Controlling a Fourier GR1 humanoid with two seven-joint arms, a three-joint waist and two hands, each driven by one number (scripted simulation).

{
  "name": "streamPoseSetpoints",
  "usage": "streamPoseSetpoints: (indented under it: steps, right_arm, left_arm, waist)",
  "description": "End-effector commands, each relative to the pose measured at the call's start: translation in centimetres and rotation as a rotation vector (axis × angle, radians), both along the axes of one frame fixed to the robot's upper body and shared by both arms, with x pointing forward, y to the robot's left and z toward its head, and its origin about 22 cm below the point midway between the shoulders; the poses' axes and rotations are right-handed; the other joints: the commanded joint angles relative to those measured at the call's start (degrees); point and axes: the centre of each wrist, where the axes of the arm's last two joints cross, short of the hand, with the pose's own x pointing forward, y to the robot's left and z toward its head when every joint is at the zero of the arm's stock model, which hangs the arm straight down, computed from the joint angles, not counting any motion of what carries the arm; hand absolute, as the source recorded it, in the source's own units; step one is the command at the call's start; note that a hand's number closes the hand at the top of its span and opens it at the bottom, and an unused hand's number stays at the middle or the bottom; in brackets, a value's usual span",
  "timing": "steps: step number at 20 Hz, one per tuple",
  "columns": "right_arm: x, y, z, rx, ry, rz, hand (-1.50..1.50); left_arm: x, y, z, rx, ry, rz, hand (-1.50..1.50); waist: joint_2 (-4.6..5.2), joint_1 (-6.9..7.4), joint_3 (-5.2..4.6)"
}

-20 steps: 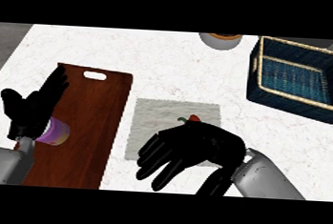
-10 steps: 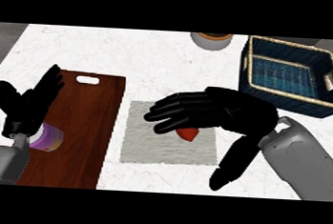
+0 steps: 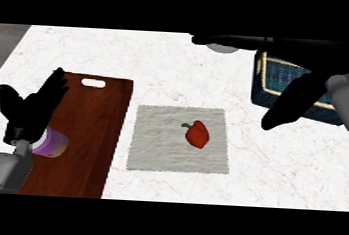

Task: Pick the bell pepper from the placemat and place it in the basket

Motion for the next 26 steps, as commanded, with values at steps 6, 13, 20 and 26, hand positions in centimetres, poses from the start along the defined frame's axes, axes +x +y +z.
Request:
streamPoseSetpoints:
  steps: [6,13,20,26]
  right_arm:
    - [3.0,-2.4,0.6,-0.231,0.105,0.08,-1.5]
    - [4.2,-8.7,-2.7,-0.068,0.222,0.091,-1.5]
    - [4.2,-7.8,-9.2,0.003,0.244,0.123,-1.5]
    - [4.5,-4.0,-15.0,0.046,0.239,0.12,-1.5]
  left_arm:
    - [1.2,-1.2,1.1,0.015,-0.008,-0.008,0.0]
    - [-0.1,-0.2,-0.4,0.009,-0.017,-0.001,0.0]
    - [1.1,-0.4,1.0,-0.001,-0.006,-0.008,0.0]
    - [0.6,-0.9,0.9,0.003,-0.006,-0.036,0.0]
  waist:
    - [0.37,0.21,0.09]
    - [0.74,0.89,0.17]
    - [0.49,0.56,0.16]
    - [0.45,0.88,0.14]
